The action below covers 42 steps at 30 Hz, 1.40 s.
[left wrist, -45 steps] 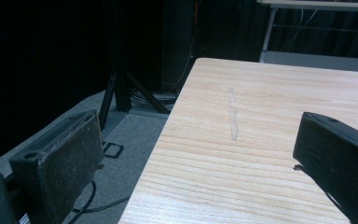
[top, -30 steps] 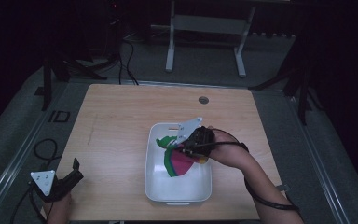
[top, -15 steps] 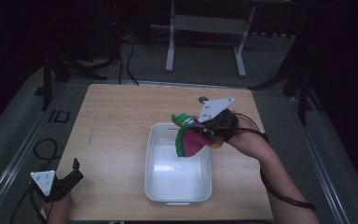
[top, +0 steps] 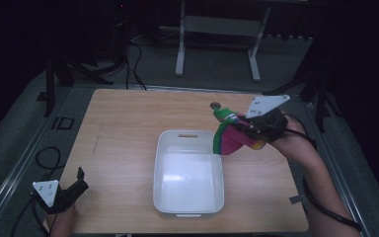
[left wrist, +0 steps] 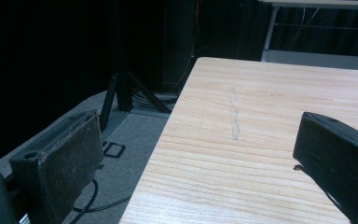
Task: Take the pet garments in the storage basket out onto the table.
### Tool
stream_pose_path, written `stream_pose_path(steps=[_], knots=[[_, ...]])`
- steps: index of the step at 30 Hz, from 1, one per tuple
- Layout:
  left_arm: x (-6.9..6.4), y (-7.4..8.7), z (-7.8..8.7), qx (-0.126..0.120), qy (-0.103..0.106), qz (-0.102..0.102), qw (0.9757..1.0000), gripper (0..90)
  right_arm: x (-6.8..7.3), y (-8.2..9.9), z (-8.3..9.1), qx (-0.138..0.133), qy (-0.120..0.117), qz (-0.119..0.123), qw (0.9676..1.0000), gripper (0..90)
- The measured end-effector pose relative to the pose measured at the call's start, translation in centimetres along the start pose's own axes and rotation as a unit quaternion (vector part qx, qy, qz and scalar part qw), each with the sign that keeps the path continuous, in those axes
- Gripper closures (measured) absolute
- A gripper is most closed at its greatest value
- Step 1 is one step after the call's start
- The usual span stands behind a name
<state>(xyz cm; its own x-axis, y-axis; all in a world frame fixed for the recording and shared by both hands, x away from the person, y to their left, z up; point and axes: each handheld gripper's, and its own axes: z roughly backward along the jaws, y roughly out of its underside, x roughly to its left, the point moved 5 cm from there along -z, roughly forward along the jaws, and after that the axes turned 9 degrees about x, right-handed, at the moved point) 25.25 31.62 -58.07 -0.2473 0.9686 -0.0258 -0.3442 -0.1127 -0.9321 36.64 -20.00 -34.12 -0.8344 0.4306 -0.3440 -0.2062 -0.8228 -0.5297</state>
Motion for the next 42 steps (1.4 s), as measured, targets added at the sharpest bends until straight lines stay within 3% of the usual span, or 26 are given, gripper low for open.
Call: stream_pose_path(steps=[4, 9, 15, 23, 28, 35, 42], knots=[[0.0, 0.0, 0.0, 0.001, -0.001, 0.000, 1.0000, 1.9, -1.3, 2.0, 0.5, 0.008, 0.013, -0.018, 0.9997, 75.5], [0.0, 0.0, 0.0, 0.000, -0.001, 0.000, 1.0000, 1.9, -2.1, 3.5, 0.8, 0.010, 0.009, -0.035, 0.9993, 75.5], [0.0, 0.0, 0.0, 0.000, -0.001, 0.000, 1.0000, 1.9, -3.0, 5.7, -0.5, 0.027, 0.021, -0.057, 0.9978, 75.4], [0.0, 0.0, 0.0, -0.001, -0.001, 0.002, 1.0000, 1.9, -3.2, 7.9, -4.2, 0.056, 0.009, -0.073, 0.9957, 75.3], [0.0, 0.0, 0.0, 0.000, -0.001, 0.002, 1.0000, 1.9, -3.2, 9.4, -7.6, 0.071, -0.001, -0.091, 0.9934, 75.3], [0.0, 0.0, 0.0, -0.001, -0.001, 0.003, 1.0000, 1.9, -3.1, 10.9, -11.7, 0.083, 0.014, -0.109, 0.9905, 75.3], [0.0, 0.0, 0.0, -0.002, 0.000, 0.002, 1.0000, 1.9, -2.8, 12.3, -15.2, 0.103, 0.009, -0.130, 0.9860, 75.2]])
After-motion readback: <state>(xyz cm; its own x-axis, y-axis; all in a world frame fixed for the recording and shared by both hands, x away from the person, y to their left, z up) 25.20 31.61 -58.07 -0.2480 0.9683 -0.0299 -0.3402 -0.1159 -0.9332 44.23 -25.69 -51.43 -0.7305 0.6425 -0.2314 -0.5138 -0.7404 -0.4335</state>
